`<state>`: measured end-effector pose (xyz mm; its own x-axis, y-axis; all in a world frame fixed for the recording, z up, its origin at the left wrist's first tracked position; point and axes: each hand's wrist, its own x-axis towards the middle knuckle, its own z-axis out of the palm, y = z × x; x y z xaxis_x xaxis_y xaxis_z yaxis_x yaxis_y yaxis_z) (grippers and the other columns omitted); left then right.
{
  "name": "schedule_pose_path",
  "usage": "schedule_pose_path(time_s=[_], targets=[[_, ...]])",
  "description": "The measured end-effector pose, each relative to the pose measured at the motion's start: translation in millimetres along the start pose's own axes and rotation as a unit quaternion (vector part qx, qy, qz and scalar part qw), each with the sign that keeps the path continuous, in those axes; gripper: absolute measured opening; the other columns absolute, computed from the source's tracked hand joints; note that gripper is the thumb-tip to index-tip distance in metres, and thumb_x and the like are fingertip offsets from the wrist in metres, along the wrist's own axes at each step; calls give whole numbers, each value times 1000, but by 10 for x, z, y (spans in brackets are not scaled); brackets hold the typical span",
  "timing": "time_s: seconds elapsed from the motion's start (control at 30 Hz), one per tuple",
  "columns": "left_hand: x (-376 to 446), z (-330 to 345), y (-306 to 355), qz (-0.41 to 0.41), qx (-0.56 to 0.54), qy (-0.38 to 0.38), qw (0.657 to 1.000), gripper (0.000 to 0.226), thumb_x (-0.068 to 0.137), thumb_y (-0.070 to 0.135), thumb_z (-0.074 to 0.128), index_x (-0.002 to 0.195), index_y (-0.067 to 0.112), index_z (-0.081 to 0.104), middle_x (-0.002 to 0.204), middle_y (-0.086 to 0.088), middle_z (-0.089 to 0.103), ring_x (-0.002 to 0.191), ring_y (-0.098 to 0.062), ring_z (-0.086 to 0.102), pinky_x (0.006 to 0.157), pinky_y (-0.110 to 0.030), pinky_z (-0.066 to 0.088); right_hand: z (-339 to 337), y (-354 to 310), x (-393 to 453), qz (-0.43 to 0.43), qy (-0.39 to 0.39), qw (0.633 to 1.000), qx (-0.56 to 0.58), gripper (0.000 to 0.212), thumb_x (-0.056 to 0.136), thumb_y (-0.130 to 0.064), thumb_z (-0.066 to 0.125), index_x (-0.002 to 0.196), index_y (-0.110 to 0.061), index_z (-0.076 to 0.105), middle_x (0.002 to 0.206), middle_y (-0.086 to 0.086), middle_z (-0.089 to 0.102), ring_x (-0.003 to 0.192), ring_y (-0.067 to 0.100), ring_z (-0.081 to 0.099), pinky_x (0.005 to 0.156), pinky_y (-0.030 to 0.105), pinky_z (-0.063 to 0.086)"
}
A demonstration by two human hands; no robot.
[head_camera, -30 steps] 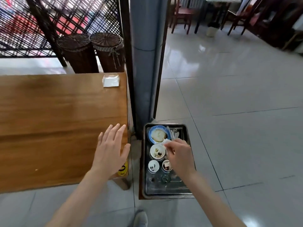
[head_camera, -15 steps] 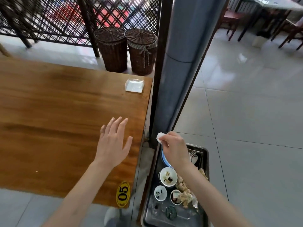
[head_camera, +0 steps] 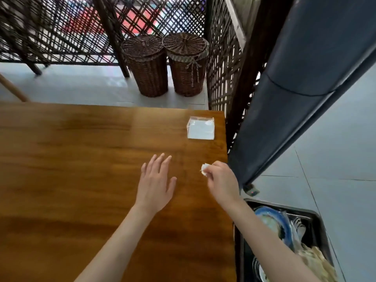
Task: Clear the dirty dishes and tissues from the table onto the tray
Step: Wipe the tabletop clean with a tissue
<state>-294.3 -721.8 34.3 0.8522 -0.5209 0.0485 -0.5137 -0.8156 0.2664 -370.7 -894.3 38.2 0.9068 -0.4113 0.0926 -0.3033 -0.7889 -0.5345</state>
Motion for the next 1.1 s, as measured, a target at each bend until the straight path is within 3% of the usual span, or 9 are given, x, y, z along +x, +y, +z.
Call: schedule_pose_path(time_s=[0.17, 0.33, 0.47, 0.63, 1.1], targets=[[476, 238, -464, 18, 13, 0, 1000, 55, 92, 39, 50, 142, 21, 37, 148, -3, 38, 141, -24, 27, 111, -41, 12, 400, -125, 535, -4, 10, 1000, -17, 18, 90, -12, 59, 102, -13, 72, 93, 2, 65, 86, 13, 56, 66, 13, 41], [829, 408, -845, 21, -5, 14, 1000, 54, 94, 38, 46, 144, 21, 34, 151, -2, 34, 143, -22, 21, 115, -43, 13, 766, -148, 950, -1, 17, 999, -36, 20, 91, -10, 57, 106, -13, 70, 96, 3, 65, 90, 14, 57, 69, 19, 47], [1003, 496, -1105, 30, -48, 29, 998, 55, 93, 35, 50, 143, 17, 35, 148, -4, 37, 141, -21, 25, 115, -41, 16, 967, -88, 1149, 27, 44, 996, -74, 22, 90, -7, 56, 106, -14, 70, 95, 1, 65, 89, 15, 57, 61, 18, 42], [1134, 558, -1235, 39, -53, 36, 997, 60, 91, 37, 52, 144, 15, 33, 148, -6, 38, 140, -23, 26, 115, -41, 18, 1156, -62, 1195, 67, 55, 992, -89, 20, 91, -11, 57, 106, -13, 69, 98, 4, 68, 91, 16, 60, 72, 20, 47], [1140, 397, -1840, 20, -38, 36, 998, 61, 88, 37, 58, 141, 13, 38, 145, -8, 41, 139, -26, 29, 112, -43, 17, 1380, -276, 1583, 15, 62, 995, -79, 17, 89, -9, 59, 101, -8, 71, 95, 8, 70, 89, 20, 61, 77, 23, 46]])
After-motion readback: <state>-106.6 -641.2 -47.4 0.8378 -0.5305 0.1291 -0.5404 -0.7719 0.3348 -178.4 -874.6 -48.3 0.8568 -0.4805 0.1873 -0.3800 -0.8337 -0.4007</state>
